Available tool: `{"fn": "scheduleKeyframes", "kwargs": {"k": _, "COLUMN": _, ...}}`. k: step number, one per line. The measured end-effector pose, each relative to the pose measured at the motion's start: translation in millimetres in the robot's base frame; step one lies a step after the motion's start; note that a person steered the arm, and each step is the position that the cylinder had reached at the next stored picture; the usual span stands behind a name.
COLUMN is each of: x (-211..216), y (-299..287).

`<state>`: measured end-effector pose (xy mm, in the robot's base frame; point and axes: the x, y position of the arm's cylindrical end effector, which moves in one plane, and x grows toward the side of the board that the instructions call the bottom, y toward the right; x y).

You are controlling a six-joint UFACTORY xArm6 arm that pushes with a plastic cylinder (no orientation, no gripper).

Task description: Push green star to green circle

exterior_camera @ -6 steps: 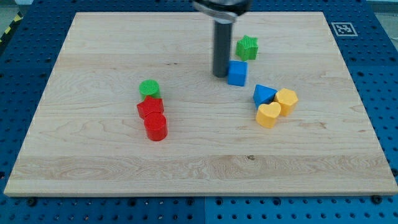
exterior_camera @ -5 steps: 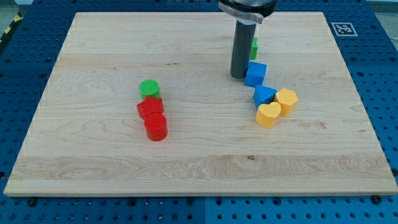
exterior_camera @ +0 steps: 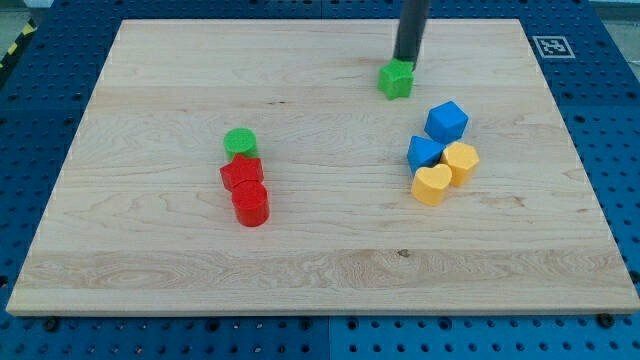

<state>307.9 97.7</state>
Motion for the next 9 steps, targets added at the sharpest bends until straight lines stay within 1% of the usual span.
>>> {"fn": "scheduleKeyframes", "kwargs": {"k": 1, "x": 25.5, "y": -3.1}}
{"fn": "scheduleKeyframes", "kwargs": {"k": 2, "x": 26.4, "y": 6.8}}
{"fn": "scheduleKeyframes", "kwargs": {"k": 3, "x": 26.6, "y": 39.8}}
{"fn": "scheduleKeyframes", "kwargs": {"k": 4, "x": 54.9, "y": 30.5}}
{"fn": "scheduleKeyframes", "kwargs": {"k": 5, "x": 65.0, "y": -10.1}}
{"fn": "scheduleKeyframes", "kwargs": {"k": 6, "x": 65.0, "y": -57.2}}
{"fn": "scheduleKeyframes", "kwargs": {"k": 7, "x": 67.9, "y": -82.1}}
{"fn": "scheduleKeyframes", "kwargs": {"k": 8, "x": 68.1, "y": -87.0}}
{"fn": "scheduleKeyframes", "kwargs": {"k": 9, "x": 68.1, "y": -58.5}}
